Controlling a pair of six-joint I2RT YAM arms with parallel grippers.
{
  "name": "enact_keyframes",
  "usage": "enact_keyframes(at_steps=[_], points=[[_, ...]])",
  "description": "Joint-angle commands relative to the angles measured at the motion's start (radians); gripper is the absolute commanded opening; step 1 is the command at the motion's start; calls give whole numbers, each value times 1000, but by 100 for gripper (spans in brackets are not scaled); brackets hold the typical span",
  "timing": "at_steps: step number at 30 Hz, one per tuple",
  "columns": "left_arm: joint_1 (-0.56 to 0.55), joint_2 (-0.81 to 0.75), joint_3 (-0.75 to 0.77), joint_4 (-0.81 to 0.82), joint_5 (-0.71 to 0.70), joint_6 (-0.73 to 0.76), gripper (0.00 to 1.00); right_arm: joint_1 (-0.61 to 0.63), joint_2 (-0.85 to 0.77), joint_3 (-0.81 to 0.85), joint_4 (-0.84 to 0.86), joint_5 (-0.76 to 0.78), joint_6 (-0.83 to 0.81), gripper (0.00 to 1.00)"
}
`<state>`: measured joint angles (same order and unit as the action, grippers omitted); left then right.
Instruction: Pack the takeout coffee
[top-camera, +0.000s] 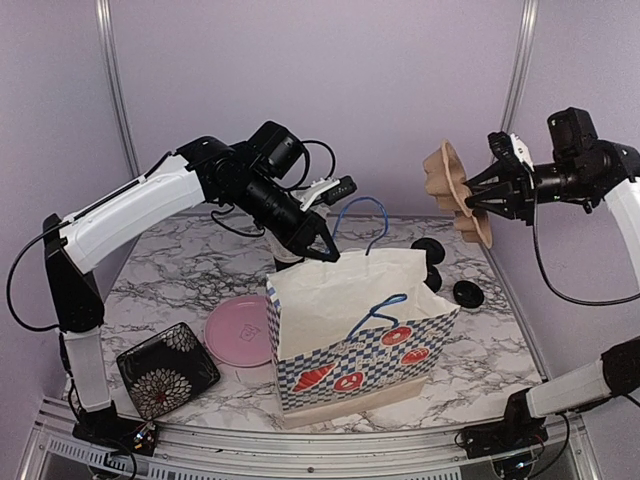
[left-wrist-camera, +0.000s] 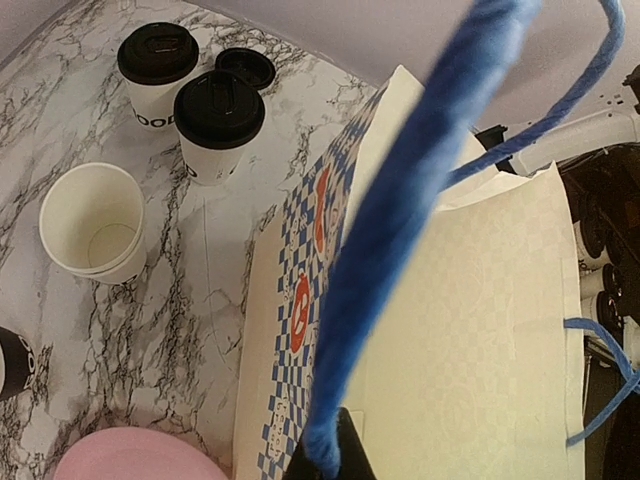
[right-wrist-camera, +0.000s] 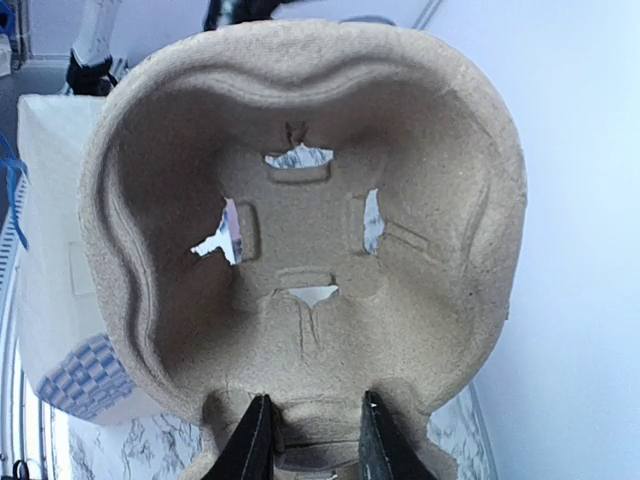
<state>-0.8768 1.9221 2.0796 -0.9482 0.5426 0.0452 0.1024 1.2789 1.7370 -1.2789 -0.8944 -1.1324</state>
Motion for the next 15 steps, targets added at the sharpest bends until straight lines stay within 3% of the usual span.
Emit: enact_keyframes(at_steps=[1,5,15], points=[[2,60,81,4,57,-26,0,45,3,94,-15,-262,74,25],[0,123,166,12,90,-37,0,106,30,98,46,-390,142,25],[-4,197,253,34,153,-76,0,352,77,-21,176,-248,195,26]])
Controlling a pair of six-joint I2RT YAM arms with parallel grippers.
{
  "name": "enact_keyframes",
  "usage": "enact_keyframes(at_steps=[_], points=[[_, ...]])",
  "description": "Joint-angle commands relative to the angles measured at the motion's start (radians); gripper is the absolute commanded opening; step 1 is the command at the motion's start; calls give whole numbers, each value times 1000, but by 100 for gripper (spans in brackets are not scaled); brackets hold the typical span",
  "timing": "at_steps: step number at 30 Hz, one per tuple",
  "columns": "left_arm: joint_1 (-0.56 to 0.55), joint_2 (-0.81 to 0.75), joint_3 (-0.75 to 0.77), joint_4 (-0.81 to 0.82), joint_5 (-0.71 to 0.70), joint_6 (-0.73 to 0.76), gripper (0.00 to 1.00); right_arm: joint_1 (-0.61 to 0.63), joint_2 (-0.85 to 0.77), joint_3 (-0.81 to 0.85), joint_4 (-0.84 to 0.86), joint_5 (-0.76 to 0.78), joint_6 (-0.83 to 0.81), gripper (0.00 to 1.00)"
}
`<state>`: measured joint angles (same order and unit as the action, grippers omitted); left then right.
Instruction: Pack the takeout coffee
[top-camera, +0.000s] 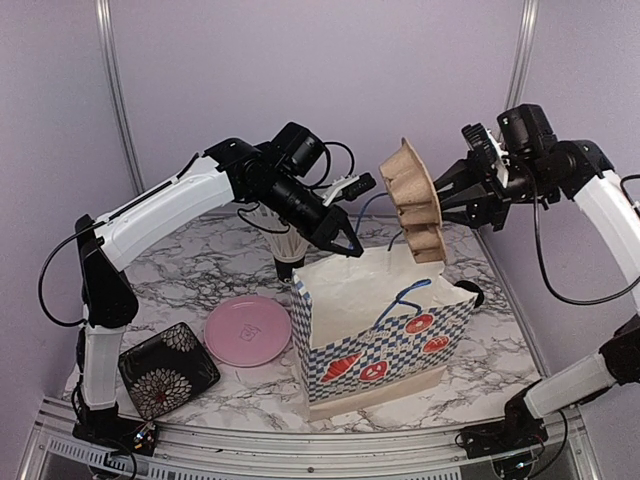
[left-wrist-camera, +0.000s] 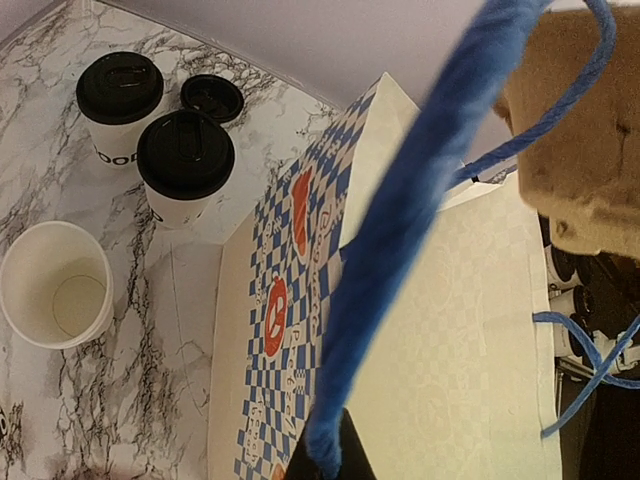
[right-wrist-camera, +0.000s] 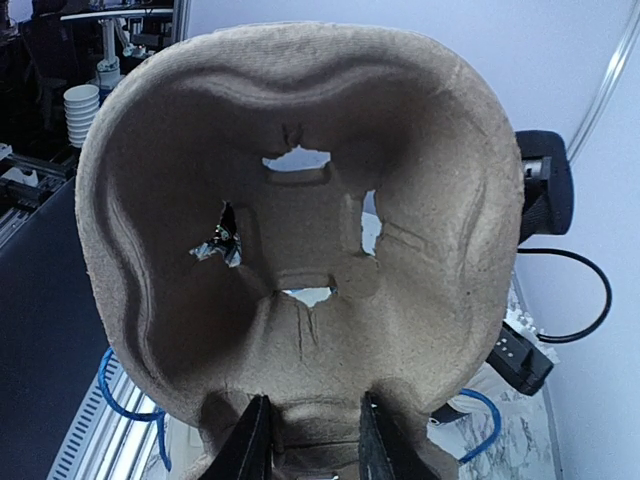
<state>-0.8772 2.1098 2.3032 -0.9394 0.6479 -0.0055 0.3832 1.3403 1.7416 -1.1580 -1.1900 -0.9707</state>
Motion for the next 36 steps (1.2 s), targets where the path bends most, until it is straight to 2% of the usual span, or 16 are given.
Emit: enact_keyframes(at_steps=[1,3,4,8,12,15,21,30,36], points=[[-3,9,29,27,50,-25,0,92,22,-36,60,68,32,26],[-4,6,27,31,49,-28,0,145,35,-59,69,112,32,26],[-4,4,25,33,38,-29,11,169,41,-71,70,144,30,26],[-2,-41,-21,31,-26,-24,39,242,56,-104,76,234,26,26],[17,-138,-82,33,-115,-3,50,262,75,-117,72,292,27,26],[49,-252,-168,78,-165,-20,64,272,94,-116,52,339,22,26],[91,-487,-404,215,-332,-59,70,311,122,-119,12,447,21,26],[141,-765,-788,457,-407,-140,71,404,169,-138,4,645,76,26],[184,-837,-884,496,-430,-161,73,450,212,-169,-26,772,78,25]])
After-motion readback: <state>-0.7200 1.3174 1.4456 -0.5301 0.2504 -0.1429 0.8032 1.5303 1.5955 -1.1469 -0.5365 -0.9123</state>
